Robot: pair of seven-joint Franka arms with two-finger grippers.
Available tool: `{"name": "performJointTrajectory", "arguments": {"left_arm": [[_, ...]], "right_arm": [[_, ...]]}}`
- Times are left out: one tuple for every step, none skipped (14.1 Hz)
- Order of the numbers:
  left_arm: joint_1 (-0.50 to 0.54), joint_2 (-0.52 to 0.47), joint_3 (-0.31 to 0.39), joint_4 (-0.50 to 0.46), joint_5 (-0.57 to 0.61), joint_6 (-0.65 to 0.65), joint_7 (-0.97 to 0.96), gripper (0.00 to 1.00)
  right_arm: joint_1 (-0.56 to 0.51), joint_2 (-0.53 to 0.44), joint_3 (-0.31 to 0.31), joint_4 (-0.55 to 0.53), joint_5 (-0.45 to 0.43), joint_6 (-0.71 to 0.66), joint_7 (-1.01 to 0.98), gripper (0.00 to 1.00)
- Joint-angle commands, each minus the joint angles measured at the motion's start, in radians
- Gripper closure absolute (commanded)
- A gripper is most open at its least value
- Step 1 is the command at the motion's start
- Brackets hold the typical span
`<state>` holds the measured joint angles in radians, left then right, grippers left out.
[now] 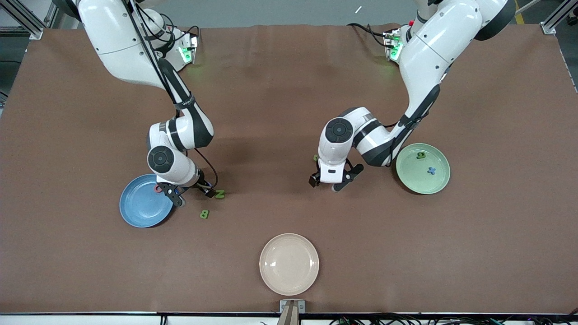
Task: Sort uppercase to blue plate, lowercase to green plate
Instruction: 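Reach the left gripper to the blue 3 while the right gripper grasps G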
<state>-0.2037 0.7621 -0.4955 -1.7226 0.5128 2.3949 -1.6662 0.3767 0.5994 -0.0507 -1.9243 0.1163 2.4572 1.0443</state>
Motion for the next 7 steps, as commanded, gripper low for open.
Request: {"name": "performJointTrajectory", "arguments": {"left_arm": [[-0.016,0.028,0.003,0.034,-0.029,-0.016,0.000,0.04],[-0.020,0.032,0.006,0.035,-0.039,-0.016,-0.001,0.06],[-0.019,0.036,0.006,0.032,-0.040,-0.016,-0.001,0.08],[-0.019,0.037,0.003,0.028,-0.046,-0.016,-0.001,0.10],[-0.019,0.037,0.006,0.026,-0.056,-0.017,-0.001,0.12],[-0.019,0.037,0.003,0.025,-0.066,-0.019,-0.001,0.14],[-0.019,0.036,0.003,0.025,-0.073,-0.017,-0.001,0.18]], "right_arm": [[0.001,-0.033,-0.001,-0.039,0.000,0.008,0.014,0.32],[0.001,-0.033,-0.001,-0.039,0.000,0.008,0.014,0.42],[-0.001,-0.033,-0.001,-0.039,-0.001,0.006,0.014,0.51],[-0.002,-0.033,-0.001,-0.038,0.000,0.006,0.014,0.66],[-0.002,-0.033,-0.001,-0.038,0.000,0.006,0.014,0.79],[-0.004,-0.033,-0.001,-0.036,0.002,0.005,0.016,0.93],[-0.004,-0.033,-0.001,-0.035,0.002,0.000,0.016,0.97]]}}
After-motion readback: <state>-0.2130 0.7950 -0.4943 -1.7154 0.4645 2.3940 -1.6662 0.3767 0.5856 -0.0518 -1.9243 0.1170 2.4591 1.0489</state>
